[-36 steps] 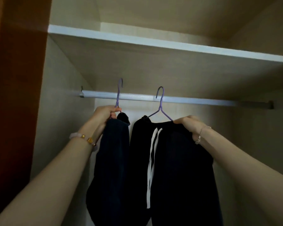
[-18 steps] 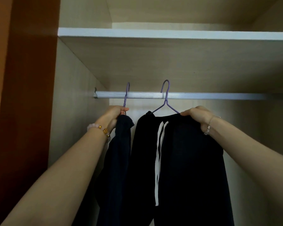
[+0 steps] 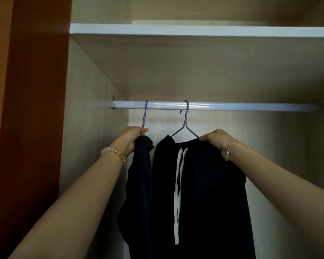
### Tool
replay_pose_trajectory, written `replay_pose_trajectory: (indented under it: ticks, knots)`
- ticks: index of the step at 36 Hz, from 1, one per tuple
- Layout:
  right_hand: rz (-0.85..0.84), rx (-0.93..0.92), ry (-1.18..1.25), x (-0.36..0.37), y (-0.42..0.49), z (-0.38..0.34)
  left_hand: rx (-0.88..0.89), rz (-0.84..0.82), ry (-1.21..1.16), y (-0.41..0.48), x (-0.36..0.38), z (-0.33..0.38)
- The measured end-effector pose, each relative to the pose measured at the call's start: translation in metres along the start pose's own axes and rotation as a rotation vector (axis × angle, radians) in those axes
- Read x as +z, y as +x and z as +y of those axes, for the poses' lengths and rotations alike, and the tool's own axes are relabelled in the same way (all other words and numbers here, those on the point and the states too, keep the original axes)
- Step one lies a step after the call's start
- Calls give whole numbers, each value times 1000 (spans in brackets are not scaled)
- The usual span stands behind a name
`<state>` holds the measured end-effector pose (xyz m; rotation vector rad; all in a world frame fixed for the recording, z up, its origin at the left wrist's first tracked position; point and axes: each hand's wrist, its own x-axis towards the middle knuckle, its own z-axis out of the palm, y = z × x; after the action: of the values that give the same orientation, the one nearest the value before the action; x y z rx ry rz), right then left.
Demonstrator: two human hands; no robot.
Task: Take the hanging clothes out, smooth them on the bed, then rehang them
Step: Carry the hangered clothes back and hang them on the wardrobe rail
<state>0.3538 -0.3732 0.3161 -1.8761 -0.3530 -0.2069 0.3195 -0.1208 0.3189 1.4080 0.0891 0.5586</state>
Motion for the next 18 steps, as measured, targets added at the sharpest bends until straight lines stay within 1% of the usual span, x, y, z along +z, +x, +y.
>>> replay_pose_trajectory:
  ticks: [7,13,18]
  knots:
    - [-17,-55,-13,-5,-4,6,48,-23,16,-8,3,-10]
    - [-38,-134,18,-10,-19,18,120,-1,57,-49,16,-18]
    - [25,-204,41,-13,-43,41,221,-28,56,-82,18,-49]
